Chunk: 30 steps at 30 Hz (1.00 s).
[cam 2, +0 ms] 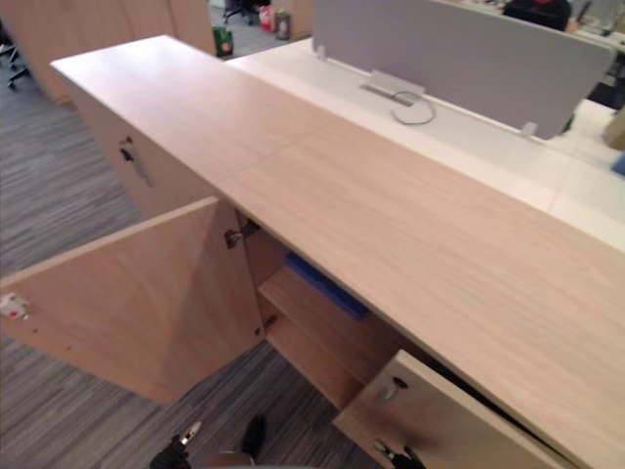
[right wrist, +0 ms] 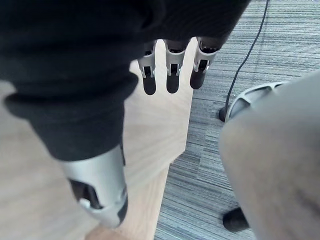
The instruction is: Walk over to the cabinet, pick up the folder, carry it to the office cabinet, place the folder inside the office cabinet, then close the office cabinet door
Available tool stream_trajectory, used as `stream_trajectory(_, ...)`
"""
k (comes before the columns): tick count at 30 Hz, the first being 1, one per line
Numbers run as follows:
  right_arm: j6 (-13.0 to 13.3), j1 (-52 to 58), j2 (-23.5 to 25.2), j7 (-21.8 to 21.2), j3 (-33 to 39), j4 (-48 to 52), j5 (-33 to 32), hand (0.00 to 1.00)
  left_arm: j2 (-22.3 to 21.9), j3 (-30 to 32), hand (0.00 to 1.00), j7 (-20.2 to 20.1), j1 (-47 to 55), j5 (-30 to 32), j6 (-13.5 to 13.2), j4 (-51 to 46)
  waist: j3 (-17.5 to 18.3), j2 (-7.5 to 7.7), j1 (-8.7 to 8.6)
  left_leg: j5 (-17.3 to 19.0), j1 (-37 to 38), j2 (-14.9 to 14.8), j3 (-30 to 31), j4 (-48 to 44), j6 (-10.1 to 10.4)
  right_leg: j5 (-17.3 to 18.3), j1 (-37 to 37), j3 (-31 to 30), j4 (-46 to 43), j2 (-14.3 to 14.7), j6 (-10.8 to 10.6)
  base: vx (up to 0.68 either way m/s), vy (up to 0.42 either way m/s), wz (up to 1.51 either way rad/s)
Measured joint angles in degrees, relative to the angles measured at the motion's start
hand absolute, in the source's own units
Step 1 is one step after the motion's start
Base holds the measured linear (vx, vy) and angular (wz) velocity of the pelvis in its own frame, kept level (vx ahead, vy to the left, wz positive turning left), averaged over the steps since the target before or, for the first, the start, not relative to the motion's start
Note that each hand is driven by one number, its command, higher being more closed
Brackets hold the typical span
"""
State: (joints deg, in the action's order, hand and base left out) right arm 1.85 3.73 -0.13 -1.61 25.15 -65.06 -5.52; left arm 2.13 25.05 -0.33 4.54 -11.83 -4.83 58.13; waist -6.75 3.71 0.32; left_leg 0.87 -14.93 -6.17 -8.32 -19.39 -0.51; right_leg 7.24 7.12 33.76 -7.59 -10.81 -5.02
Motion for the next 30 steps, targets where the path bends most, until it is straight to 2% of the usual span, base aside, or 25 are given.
stream_trajectory(1, 0.0, -0.1, 0.0, 0.0, 0.0, 0.0, 0.0, 0.0, -0.4, 0.0, 0.0, 0.0, 0.3, 0.0, -0.2, -0.5, -0.2, -0.49, 0.39, 2.3, -0.8, -1.5, -3.4, -6.0, 0.2, 0.0, 0.2, 0.5, -0.8, -0.2, 0.0, 0.15, 0.271, 0.56)
stream_trajectory(2, 0.0, -0.7, -0.2, -0.1, 0.0, 0.1, 0.0, 0.0, -1.0, -0.2, 0.0, 0.0, 0.8, 0.0, -0.4, -0.7, -0.1, -2.29, 0.83, 6.3, -1.4, -3.6, -7.8, -11.0, 0.4, 0.2, 0.3, 1.2, -2.2, 0.0, -0.2, 0.16, 0.233, 0.42)
stream_trajectory(3, 0.0, -1.5, -0.4, -0.1, 0.1, 0.0, 0.0, 0.0, -1.4, -0.6, 0.0, 0.0, 0.9, 0.1, -0.5, -0.8, -0.3, -3.79, 0.68, 6.8, -2.0, -3.2, -8.3, -10.8, -0.4, 1.6, -0.2, 0.8, -3.4, 0.3, -0.4, 0.15, 0.23, 0.75)
stream_trajectory(4, -0.2, -2.7, -0.6, -0.5, 0.0, -0.7, 0.2, 0.0, -1.1, -2.1, 0.0, 0.0, 0.9, 0.1, -0.6, -0.7, -0.2, -4.07, 0.72, 6.1, -1.8, -1.4, -5.9, -5.1, -0.9, 2.2, -1.7, -0.5, -1.7, 2.4, 0.9, 0.01, 0.06, 0.91)
stream_trajectory(5, -0.1, -3.2, -0.5, -0.6, 0.0, -1.1, 0.1, 0.0, -0.5, -2.8, 0.0, 0.0, 0.5, 0.1, -0.5, -0.5, -0.4, -3.35, 0.3, 3.6, -1.7, 0.4, -4.4, -1.4, 0.9, 1.9, -2.6, -1.3, 0.9, 4.0, 1.9, -0.04, -0.038, 1.41)
stream_trajectory(6, 0.1, -3.7, 0.1, -0.7, 0.2, -1.9, 0.1, 0.0, 0.5, -1.8, 0.0, -0.2, -0.3, -0.2, -0.3, -0.2, -0.7, -1.02, -0.3, 4.6, -1.1, 2.2, -6.6, -2.0, -0.1, -3.1, -3.5, -1.0, 5.3, 4.6, 5.4, -0.03, -0.08, 1.15)
stream_trajectory(7, 0.0, -3.7, -0.1, -0.6, 0.6, -2.4, 0.1, 0.0, 0.0, 0.1, 0.0, 0.2, 0.2, -0.1, -0.3, -0.2, -1.4, -1.94, 0.9, 8.1, 0.3, -1.6, -10.7, -11.1, 0.3, -3.4, -3.1, -0.4, 4.0, 4.1, 3.8, 0.05, -0.008, 0.83)
stream_trajectory(8, -0.2, -3.8, -0.8, -0.7, 0.6, -2.6, 0.2, 0.0, -0.1, 1.0, 0.0, 0.2, 2.2, 0.1, -0.1, 0.3, -1.5, -2.89, 1.5, 10.3, 5.5, -5.3, -12.7, -11.5, 1.9, -3.4, -2.5, 0.3, 2.3, 3.5, 3.8, 0.12, 0.12, 0.43)
stream_trajectory(9, -0.2, -3.8, -1.4, -0.6, 0.7, -2.3, 0.1, 0.0, -0.3, 1.4, 0.0, 0.3, 3.6, 0.1, 0.0, 1.1, -1.4, -3.6, 0.41, 10.4, 8.1, -6.7, -13.1, -8.2, 2.3, -3.4, -2.3, 2.2, 1.1, 2.2, 3.8, 0.11, 0.159, 0.45)
stream_trajectory(10, -0.2, -3.7, -1.6, -0.6, 0.8, -2.2, 0.0, 0.0, -0.5, 1.4, 0.0, 0.3, 4.1, 0.1, 0.1, 1.3, -1.4, -4.0, 0.18, 10.3, 8.5, -6.5, -12.8, -6.7, 2.6, -3.4, -2.3, 3.2, 0.7, 1.5, 3.8, 0.05, 0.147, 0.62)
stream_trajectory(11, -0.2, -3.5, -1.9, -0.6, 1.2, -2.2, 0.0, 0.0, -0.3, 1.4, 0.0, 0.4, 4.2, 0.2, 0.1, 2.0, -1.1, -4.45, 0.13, 10.3, 9.1, -4.8, -12.9, -4.5, 2.8, -3.5, -2.4, 4.9, 0.4, 0.6, 3.7, 0.01, 0.181, 0.6)
stream_trajectory(12, -0.3, -3.4, -1.5, -0.7, 1.9, -2.2, 0.0, 0.0, -0.2, 1.5, 0.0, 0.5, 4.7, 0.6, 0.2, 2.1, -0.5, -4.58, -0.03, 10.2, 9.0, -2.9, -11.6, -2.0, 2.8, -3.4, -3.1, 7.0, 0.8, -0.3, 3.3, -0.01, 0.239, 0.8)
stream_trajectory(13, -0.3, -3.3, -1.3, -0.7, 2.4, -2.7, 0.0, 0.0, 0.1, 1.6, 0.0, 0.5, 4.8, 0.7, 0.2, 2.1, 0.0, -4.09, -0.14, 10.1, 8.7, -0.6, -9.7, 1.2, 2.7, -3.4, -3.2, 8.7, 1.7, -1.5, 1.9, -0.01, 0.286, 0.95)
stream_trajectory(14, -0.4, -3.3, -1.3, -0.7, 2.8, -2.8, 0.0, 0.0, 0.4, 1.7, 0.0, 0.5, 4.6, 0.8, 0.4, 2.1, 0.0, -4.02, -0.07, 9.2, 7.9, 1.1, -8.7, 2.5, 1.6, -4.5, -3.2, 10.4, 2.4, -2.8, 0.1, 0.0, 0.219, 0.81)
stream_trajectory(16, -0.4, -3.4, -1.5, -0.7, 2.9, -3.0, 0.0, 0.0, 0.6, 1.9, 0.0, 0.6, 4.5, 0.7, 0.5, 2.1, 0.0, -4.16, -0.09, 7.8, 7.7, 3.2, -7.8, 4.6, 1.0, -5.5, -3.2, 11.7, 2.2, -4.4, -0.6, 0.01, 0.168, 0.47)
stream_trajectory(18, -0.5, -4.1, -1.6, -0.6, 2.9, -3.3, 0.0, 0.0, 1.2, 2.0, 0.0, 0.6, 4.3, 0.6, 0.5, 2.1, 0.1, -4.58, -0.23, 4.8, 9.8, 5.1, -7.9, 10.5, 1.0, -6.4, -3.9, 11.8, 1.7, -5.5, -0.2, 0.01, 0.116, 0.15)
stream_trajectory(19, -0.4, -4.5, -1.9, -0.6, 3.0, -3.2, 0.0, 0.0, 1.4, 1.8, 0.0, 0.6, 3.4, 0.6, 0.5, 2.0, 0.2, -4.97, -0.51, 1.9, 12.0, 6.0, -7.9, 15.9, 1.5, -7.8, -4.2, 11.7, 1.6, -5.8, -0.4, 0.02, 0.082, 0.04)
stream_trajectory(20, -0.4, -4.7, -2.3, -0.5, 3.0, -3.2, 0.0, 0.0, 1.4, 1.4, 0.0, 0.6, 2.4, 0.6, 0.5, 1.7, 0.2, -5.95, -0.71, -0.3, 13.6, 6.5, -7.8, 20.2, 2.0, -8.3, -4.7, 11.7, 1.2, -5.8, -0.1, 0.01, 0.069, 0.03)
stream_trajectory(23, -0.4, -4.7, -3.1, -0.4, 2.7, -2.6, 0.1, 0.0, 1.4, 0.3, 0.0, 0.9, 0.2, 0.8, 0.3, -4.7, 0.4, -7.35, -1.61, -2.7, 15.2, 7.5, -7.9, 24.4, 2.3, -8.5, -5.2, 11.4, 1.0, -6.4, -0.3, -0.03, 0.034, -0.04)
stream_trajectory(26, -0.5, -4.4, -3.0, -0.4, 2.2, -2.0, 1.0, 0.0, 2.2, 0.2, 0.0, 1.2, -1.6, 1.9, 0.2, -13.0, 0.5, -7.44, -2.13, -2.9, 15.4, 7.7, -8.4, 24.4, 2.2, -8.8, -5.3, 10.9, 1.2, -6.5, -0.3, -0.07, 0.0, -0.11)
stream_trajectory(30, -0.7, -3.6, -3.0, -1.1, 1.5, -0.7, 4.5, 0.0, 8.9, 0.0, 0.0, 2.1, -7.3, 10.2, 0.2, -20.3, 0.7, -7.44, -2.44, -3.1, 16.2, 7.4, -11.3, 24.4, 1.9, -9.0, -5.8, 8.1, 2.4, -5.7, -0.6, -0.09, -0.021, -0.32)
